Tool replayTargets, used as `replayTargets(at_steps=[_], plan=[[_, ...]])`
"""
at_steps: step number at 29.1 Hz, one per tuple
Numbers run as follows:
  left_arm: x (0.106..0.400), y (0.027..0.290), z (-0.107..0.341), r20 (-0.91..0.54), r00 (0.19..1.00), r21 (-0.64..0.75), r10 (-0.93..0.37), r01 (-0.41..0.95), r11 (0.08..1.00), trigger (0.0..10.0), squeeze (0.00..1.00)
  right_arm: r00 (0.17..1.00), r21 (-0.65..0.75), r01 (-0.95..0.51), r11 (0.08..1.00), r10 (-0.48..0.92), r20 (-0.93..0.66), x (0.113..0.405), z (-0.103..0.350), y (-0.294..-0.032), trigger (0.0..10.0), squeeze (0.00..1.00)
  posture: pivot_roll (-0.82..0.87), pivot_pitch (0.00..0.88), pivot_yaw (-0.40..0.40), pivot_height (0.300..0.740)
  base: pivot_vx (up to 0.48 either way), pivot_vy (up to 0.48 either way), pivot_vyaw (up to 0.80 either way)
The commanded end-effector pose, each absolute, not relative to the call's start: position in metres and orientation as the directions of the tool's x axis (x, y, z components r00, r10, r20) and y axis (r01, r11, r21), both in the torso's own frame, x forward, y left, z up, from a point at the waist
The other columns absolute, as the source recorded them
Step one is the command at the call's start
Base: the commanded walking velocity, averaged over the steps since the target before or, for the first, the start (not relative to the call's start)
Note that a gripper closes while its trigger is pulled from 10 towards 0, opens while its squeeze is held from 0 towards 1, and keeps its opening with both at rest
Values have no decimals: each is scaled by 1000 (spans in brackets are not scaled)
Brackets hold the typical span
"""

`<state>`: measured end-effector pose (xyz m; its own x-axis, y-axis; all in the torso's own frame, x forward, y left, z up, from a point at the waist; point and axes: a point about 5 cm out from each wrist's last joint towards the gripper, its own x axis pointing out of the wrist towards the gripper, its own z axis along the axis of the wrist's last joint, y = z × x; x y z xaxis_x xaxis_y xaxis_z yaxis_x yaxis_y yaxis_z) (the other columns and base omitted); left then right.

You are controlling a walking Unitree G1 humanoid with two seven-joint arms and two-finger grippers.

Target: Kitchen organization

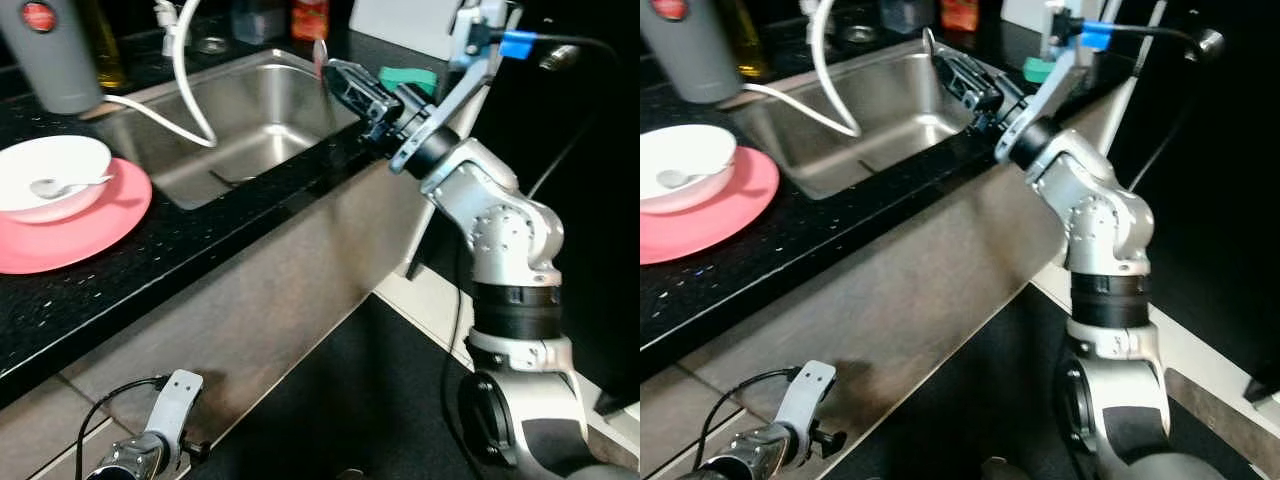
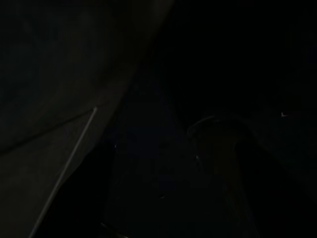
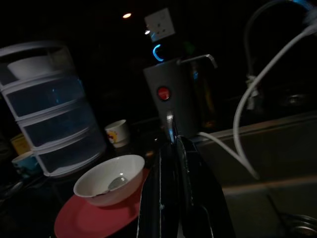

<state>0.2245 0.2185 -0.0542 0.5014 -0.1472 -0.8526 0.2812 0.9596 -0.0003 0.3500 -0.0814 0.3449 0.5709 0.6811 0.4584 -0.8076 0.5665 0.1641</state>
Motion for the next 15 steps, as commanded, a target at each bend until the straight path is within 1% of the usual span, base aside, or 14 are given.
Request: replayTargets(at_steps=[1, 3, 5, 6, 9, 15], plan=[[221, 219, -56, -857, 494, -4, -143, 270, 963, 10000, 0, 576, 151, -801, 579, 676, 460, 354, 345, -77, 0, 0, -30, 141, -41, 740, 0, 0, 0], [221, 219, -57, -857, 495, -5, -143, 269, 963, 10000, 0, 579, 153, -799, 582, 675, 456, 357, 346, -73, 0, 0, -29, 142, -44, 740, 0, 0, 0], [220, 219, -57, -857, 495, -8, -144, 266, 964, 10000, 0, 599, 155, -783, 603, 662, 450, 368, 348, -63, 0, 0, -19, 148, -53, 740, 0, 0, 0], [220, 219, -57, -857, 495, -8, -144, 266, 964, 10000, 0, 599, 155, -783, 603, 662, 450, 368, 348, -63, 0, 0, -19, 148, -53, 740, 0, 0, 0], [218, 218, -58, -856, 496, -12, -145, 261, 965, 10000, 0, 635, 136, -747, 651, 638, 434, 382, 351, -49, 0, 0, -6, 159, -69, 740, 0, 0, 0], [216, 217, -60, -856, 496, -20, -148, 254, 967, 10000, 0, 667, 144, -714, 685, 605, 434, 392, 357, -38, 0, 0, 9, 174, -90, 740, 0, 0, 0]])
